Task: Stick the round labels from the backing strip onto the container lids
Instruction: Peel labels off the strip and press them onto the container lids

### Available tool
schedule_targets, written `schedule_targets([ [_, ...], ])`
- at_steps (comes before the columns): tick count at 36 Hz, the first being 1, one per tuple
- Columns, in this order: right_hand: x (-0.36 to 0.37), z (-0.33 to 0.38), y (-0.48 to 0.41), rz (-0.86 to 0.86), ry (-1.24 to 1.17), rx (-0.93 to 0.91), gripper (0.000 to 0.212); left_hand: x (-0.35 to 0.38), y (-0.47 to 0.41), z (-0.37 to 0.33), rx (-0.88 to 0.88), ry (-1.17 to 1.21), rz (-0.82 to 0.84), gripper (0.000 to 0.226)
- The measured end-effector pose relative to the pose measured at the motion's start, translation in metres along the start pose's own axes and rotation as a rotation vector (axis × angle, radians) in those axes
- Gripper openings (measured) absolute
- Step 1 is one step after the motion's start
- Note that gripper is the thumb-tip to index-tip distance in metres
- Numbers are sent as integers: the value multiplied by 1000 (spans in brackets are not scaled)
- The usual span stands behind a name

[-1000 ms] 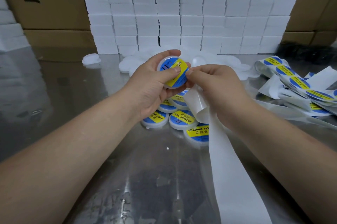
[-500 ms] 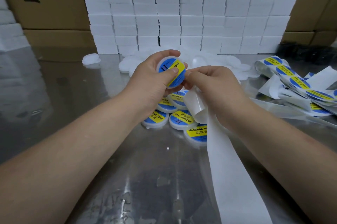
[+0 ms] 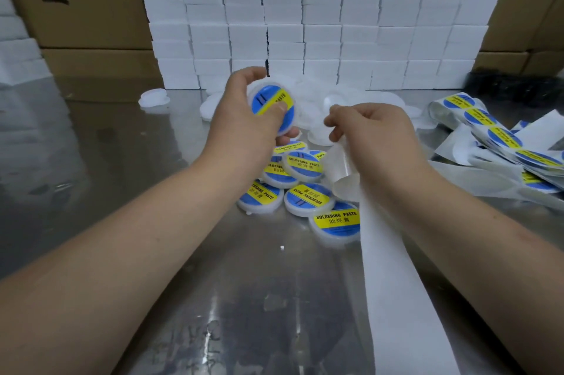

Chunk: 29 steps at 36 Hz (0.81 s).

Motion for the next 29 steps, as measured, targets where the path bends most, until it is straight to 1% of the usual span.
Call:
schedule_targets([
  [3, -5, 1, -2, -20, -15, -18, 32, -3, -1, -1, -17, -18, 16, 19],
  [7, 2, 4, 5, 113, 36, -72, 20, 5, 5, 1, -17, -48, 117, 15],
  [11, 4, 2, 5, 131, 106, -96, 20, 4, 5, -1, -11, -78, 100, 15],
  [16, 7, -1, 5, 156, 140, -114, 28, 4, 3, 1, 22, -128, 113, 14],
  [19, 6, -1, 5, 137, 166, -122, 27, 2, 1, 2, 96, -172, 85, 17],
  [21, 6, -1, 6, 132, 171, -122, 23, 0, -1, 5, 144, -226, 46, 19],
  [25, 4, 0, 5, 105, 105, -127, 7, -7, -7, 12, 99, -276, 16, 22],
  [26, 2, 1, 3, 87, 83, -121, 7, -8, -9, 14, 84, -318, 15, 23],
  [29, -1, 2, -1, 39, 3, -86, 26, -7, -11, 22, 19, -425, 44, 24],
])
Point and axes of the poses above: each hand's wrist, its own y-axis away from the middle knuckle, its own x-axis out of the palm, z = x × y, the point moved 1 cm from there along -y, towards the middle knuckle, and after that the axes turned 2 degrees about -x, right-handed, at the moved point
